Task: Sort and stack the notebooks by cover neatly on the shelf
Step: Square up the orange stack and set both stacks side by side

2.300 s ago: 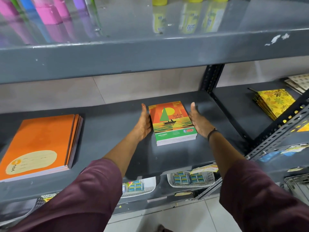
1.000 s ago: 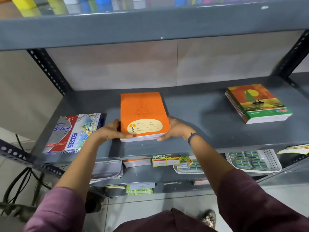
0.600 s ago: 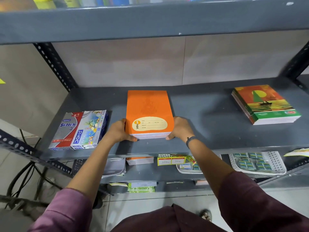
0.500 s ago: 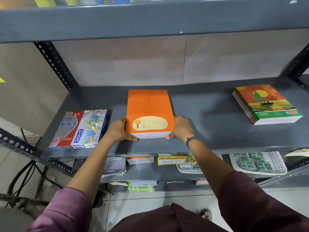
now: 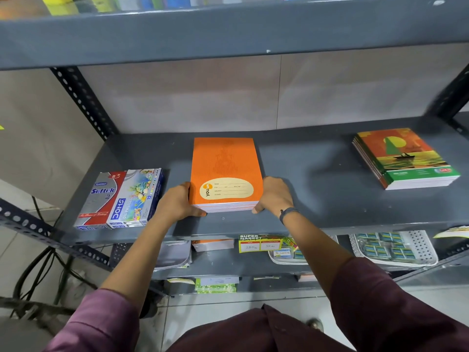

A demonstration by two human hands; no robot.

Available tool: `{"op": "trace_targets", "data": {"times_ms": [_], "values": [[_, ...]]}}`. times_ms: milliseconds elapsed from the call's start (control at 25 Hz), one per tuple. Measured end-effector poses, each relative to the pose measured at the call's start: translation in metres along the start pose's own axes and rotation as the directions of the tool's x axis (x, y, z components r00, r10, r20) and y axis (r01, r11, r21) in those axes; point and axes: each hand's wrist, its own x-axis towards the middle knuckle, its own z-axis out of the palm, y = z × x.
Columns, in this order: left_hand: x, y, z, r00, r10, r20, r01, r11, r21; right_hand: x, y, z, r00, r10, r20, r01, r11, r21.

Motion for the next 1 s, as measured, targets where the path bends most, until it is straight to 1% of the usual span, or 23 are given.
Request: {"op": "trace_targets", "data": {"times_ms": [80,120,160,200,240,280,320,360,400,440,480,520,560,600,680,840,1000], "values": [[-0.001,0.0,0.002,0.999,0.009,-0.035,-0.009,1.0,-0.009,0.0,0.0,-0.001,1.0,-0.004,-0.011,0.004,1.0,0.007],[-0.002,-0.001,0.002,0.999,0.027,-0.034,-0.028,0.999,-0.027,-0.001,0.001,0.0,1.0,-0.008,-0.023,0.008,1.0,0.014],[-0.001,-0.005,0.001,0.999,0.049,-0.002,-0.049,0.995,-0.083,0.0,0.003,-0.001,1.0,-0.018,-0.016,0.019,1.0,0.016],[0.0,-0.01,0.0,0.995,0.069,0.067,-0.054,0.976,-0.211,0.0,0.007,-0.004,0.999,-0.046,0.029,0.045,0.998,0.043],[0.0,-0.015,-0.005,0.983,0.094,0.154,-0.025,0.917,-0.399,0.002,0.012,-0.008,0.989,-0.094,0.11,0.079,0.988,0.136],[-0.001,-0.016,-0.011,0.97,0.123,0.211,0.026,0.808,-0.589,0.003,0.019,-0.014,0.963,-0.157,0.219,0.082,0.945,0.317],[0.001,-0.016,-0.016,0.965,0.123,0.231,0.09,0.672,-0.735,0.003,0.024,-0.022,0.92,-0.231,0.318,0.021,0.836,0.548],[0.007,-0.016,-0.018,0.965,0.091,0.248,0.16,0.547,-0.822,0.004,0.026,-0.027,0.89,-0.282,0.358,-0.087,0.666,0.741],[0.015,-0.015,-0.019,0.959,0.058,0.276,0.224,0.44,-0.87,0.005,0.027,-0.03,0.893,-0.29,0.344,-0.166,0.5,0.85],[0.023,-0.013,-0.018,0.956,0.036,0.292,0.263,0.341,-0.902,0.007,0.025,-0.03,0.915,-0.264,0.306,-0.186,0.398,0.899],[0.03,-0.01,-0.016,0.956,0.017,0.292,0.279,0.248,-0.928,0.01,0.022,-0.03,0.929,-0.244,0.277,-0.176,0.367,0.914],[0.035,-0.008,-0.014,0.958,0.0,0.287,0.283,0.167,-0.944,0.012,0.017,-0.028,0.93,-0.249,0.269,-0.161,0.38,0.911],[0.038,-0.007,-0.012,0.96,-0.013,0.281,0.281,0.11,-0.953,0.013,0.012,-0.026,0.925,-0.262,0.275,-0.151,0.411,0.899],[0.039,-0.007,-0.009,0.961,-0.028,0.274,0.275,0.079,-0.958,0.015,0.009,-0.024,0.922,-0.264,0.284,-0.151,0.432,0.889],[0.041,-0.007,-0.006,0.965,-0.042,0.261,0.263,0.053,-0.963,0.019,0.008,-0.021,0.924,-0.245,0.295,-0.169,0.43,0.887],[0.042,-0.005,-0.005,0.967,-0.037,0.251,0.251,0.009,-0.968,0.026,0.018,-0.016,0.928,-0.214,0.304,-0.21,0.371,0.904],[0.045,0.015,0.001,0.967,0.0,0.254,0.254,-0.01,-0.967,0.03,0.041,-0.024,0.932,-0.228,0.281,-0.192,0.346,0.919]]}}
